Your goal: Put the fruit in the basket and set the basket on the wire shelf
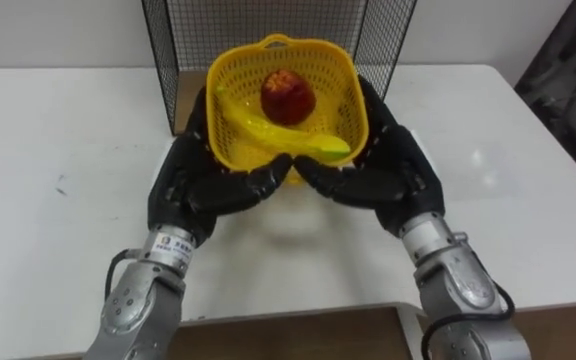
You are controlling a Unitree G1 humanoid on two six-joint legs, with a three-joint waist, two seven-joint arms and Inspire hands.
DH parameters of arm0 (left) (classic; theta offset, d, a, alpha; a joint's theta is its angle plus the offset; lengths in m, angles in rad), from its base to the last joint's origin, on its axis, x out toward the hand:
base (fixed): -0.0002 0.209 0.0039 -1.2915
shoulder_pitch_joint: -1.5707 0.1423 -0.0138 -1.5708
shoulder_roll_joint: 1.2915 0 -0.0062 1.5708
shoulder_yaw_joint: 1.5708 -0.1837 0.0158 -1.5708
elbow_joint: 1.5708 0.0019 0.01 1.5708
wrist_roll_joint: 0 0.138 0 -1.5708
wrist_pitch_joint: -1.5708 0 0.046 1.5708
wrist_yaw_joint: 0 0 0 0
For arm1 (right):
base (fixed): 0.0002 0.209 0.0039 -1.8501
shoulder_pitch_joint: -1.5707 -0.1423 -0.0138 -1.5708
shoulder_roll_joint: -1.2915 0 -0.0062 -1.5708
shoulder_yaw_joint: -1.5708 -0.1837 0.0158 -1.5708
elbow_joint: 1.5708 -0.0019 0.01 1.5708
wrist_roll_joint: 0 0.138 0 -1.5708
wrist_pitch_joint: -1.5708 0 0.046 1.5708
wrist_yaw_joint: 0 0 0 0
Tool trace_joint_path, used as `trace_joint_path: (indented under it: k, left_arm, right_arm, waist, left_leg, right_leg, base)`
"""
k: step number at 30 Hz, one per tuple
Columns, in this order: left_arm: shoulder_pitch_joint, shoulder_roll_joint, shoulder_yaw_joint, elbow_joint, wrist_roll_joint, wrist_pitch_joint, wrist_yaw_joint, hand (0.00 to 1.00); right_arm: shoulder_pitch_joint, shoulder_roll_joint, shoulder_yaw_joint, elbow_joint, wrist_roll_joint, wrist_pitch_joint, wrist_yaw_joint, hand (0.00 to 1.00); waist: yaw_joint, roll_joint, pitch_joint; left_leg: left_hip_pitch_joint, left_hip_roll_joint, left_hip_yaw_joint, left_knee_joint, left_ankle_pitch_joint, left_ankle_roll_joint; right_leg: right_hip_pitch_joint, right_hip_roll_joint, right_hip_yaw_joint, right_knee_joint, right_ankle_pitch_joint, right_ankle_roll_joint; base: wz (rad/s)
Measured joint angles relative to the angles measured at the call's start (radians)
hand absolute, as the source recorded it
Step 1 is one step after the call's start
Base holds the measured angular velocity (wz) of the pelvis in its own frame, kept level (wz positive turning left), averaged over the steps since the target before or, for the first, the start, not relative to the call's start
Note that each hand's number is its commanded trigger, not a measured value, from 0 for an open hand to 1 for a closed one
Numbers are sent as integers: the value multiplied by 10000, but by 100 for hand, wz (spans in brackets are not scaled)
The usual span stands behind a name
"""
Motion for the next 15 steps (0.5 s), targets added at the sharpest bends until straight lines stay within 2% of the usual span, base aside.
trace_joint_path:
  k: [1, 2, 3, 4, 5, 6, 7, 8, 9, 13, 15]
  left_arm:
    - [-1, -5, 30, -1, 16, 0, 0, 0]
    - [-7, -6, 69, -8, 16, -5, 0, 0]
    - [-4, 3, 108, -8, 13, -6, 0, 0]
    - [-9, -13, 101, -22, 7, -7, 0, 0]
    - [-10, -74, 85, -60, 10, -8, 0, 0]
    - [-6, -88, 92, -79, 18, -8, 0, 0]
    - [-2, -86, 107, -79, 17, -8, 0, 0]
    - [-4, 25, 108, -103, 12, -9, 0, 0]
    - [-6, 111, 128, -197, 12, -28, 0, 0]
    - [-10, 170, 33, -374, 34, -32, 0, 0]
    - [-10, 174, 34, -375, -41, -32, 0, 0]
  right_arm:
    - [-9, 21, -5, 0, 5, 0, 5, 0]
    - [-29, 45, 36, 0, 124, -1, 35, 0]
    - [-41, 79, 65, 12, 188, -1, 69, 0]
    - [-57, 33, -13, 10, 241, 0, 80, 0]
    - [-63, -28, -57, 3, 289, 3, 91, 0]
    - [-55, -35, -75, 7, 294, 58, 99, 0]
    - [-43, -38, -52, 7, 294, 87, 100, 0]
    - [-49, 15, -30, -10, 303, 99, 101, 0]
    - [-59, 23, -25, -120, 335, 91, 186, 0]
    - [-115, -61, -20, -176, 369, 40, 286, 0]
    - [-119, -53, -18, -206, 325, 40, 286, 0]
  waist:
    - [-25, 13, -4]
    - [-42, 9, -10]
    - [8, -13, -13]
    - [4, -4, -54]
    - [8, 26, -81]
    - [89, 50, -90]
    - [130, 26, -123]
    - [129, -58, -253]
    - [72, -162, -300]
    - [-90, -237, -271]
    - [-106, -254, -195]
  left_leg:
    - [-62, 3, -37, 148, 31, -52]
    - [-497, -23, -179, 648, 282, -242]
    - [-668, -75, -332, 773, 225, -302]
    - [-940, -285, -580, -15, 78, -365]
    - [-1230, -396, -615, -1180, 267, -427]
    - [-1380, -420, -630, -2099, 1071, -351]
    - [-1329, -464, -631, -2363, 1396, -356]
    - [-1096, -609, -616, -2744, 1860, -162]
    - [-949, -738, -598, -2965, 2066, -75]
    - [-806, -926, -569, -3121, 2073, 65]
    - [-829, -1011, -569, -3121, 2006, 82]
  right_leg:
    - [1, 52, 54, 41, -13, -19]
    - [41, 59, 87, 131, 9, -32]
    - [31, 13, 127, 195, -1, -46]
    - [1, -29, 134, 176, 3, -43]
    - [-27, -86, 172, 179, -15, -22]
    - [-31, -130, 252, 181, -71, 13]
    - [7, -171, 287, 181, -104, 35]
    - [11, -251, 362, 151, -150, 98]
    - [87, -325, 398, 46, -155, 142]
    - [381, -486, 354, -488, -105, 225]
    - [395, -587, 285, -533, -137, 282]
  base:
    - [0]
    - [6]
    - [8]
    - [-7]
    - [-21]
    - [-34]
    - [-40]
    - [-27]
    - [-12]
    - [3]
    - [5]
